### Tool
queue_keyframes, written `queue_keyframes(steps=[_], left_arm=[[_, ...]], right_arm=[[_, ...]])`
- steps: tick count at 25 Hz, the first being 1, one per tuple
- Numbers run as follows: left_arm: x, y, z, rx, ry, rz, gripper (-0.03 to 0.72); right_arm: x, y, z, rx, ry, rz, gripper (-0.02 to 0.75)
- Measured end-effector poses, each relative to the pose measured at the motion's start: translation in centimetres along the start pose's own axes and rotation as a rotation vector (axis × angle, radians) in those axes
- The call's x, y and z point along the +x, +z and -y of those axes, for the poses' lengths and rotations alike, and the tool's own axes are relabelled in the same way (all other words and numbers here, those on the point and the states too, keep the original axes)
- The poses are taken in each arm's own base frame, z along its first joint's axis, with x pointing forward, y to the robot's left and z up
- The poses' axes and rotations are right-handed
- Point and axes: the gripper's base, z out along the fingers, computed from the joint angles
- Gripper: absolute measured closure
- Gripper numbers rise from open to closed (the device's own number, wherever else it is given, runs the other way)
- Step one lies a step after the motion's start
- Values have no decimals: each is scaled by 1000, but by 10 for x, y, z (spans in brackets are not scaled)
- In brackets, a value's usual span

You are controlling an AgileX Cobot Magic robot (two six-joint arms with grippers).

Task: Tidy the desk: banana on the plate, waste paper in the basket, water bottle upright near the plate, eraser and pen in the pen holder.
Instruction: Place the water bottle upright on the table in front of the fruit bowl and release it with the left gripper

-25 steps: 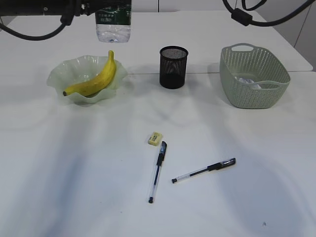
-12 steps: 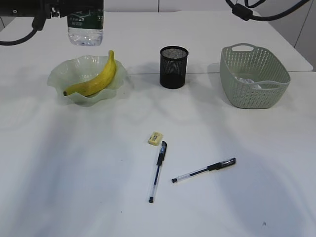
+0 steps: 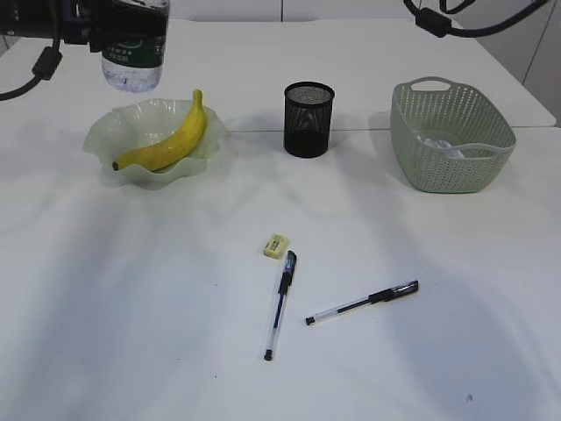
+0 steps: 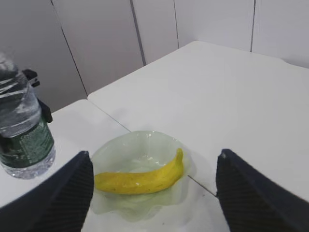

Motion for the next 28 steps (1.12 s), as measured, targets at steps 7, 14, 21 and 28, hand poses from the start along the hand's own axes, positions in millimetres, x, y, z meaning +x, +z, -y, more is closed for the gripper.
queue_keyframes(steps=[7,14,21,28], left_arm=[[14,-10,-4,-13,41,-41,307],[52,-18,0,-32,-20,-58,307],[76,-17,8,-45,-11,-55,307],[103,-18,22,-40,13,-79,307]], right_arm=[[3,0,1,11,-35,-38,149],[8,2,3,11,-25,-48,150],[10,2,4,28,-50,-72,150],[17,6,9,40,-45,-87,150]])
